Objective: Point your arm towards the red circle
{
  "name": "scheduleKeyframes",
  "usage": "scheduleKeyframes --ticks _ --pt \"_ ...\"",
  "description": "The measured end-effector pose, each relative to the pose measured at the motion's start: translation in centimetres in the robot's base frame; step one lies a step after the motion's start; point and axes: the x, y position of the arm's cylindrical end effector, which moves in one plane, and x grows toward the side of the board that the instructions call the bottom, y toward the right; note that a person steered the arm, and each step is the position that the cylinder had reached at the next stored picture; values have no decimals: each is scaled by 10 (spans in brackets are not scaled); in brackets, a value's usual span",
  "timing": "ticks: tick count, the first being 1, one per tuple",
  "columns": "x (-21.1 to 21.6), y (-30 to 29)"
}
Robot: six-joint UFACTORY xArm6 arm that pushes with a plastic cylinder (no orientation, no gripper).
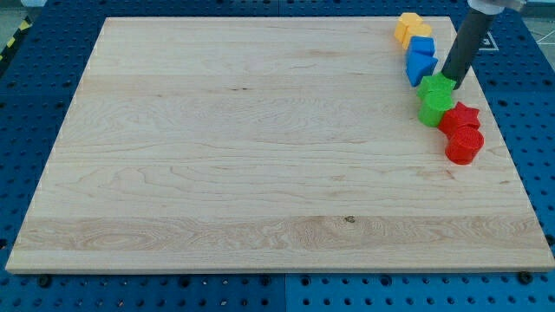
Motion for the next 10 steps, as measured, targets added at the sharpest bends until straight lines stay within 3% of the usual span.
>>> scheduleKeyframes --ticks 1,3,5,8,10 --pt "25 -14" --pt "20 -12" --pt "32 34" --pt "110 45" --pt "155 22"
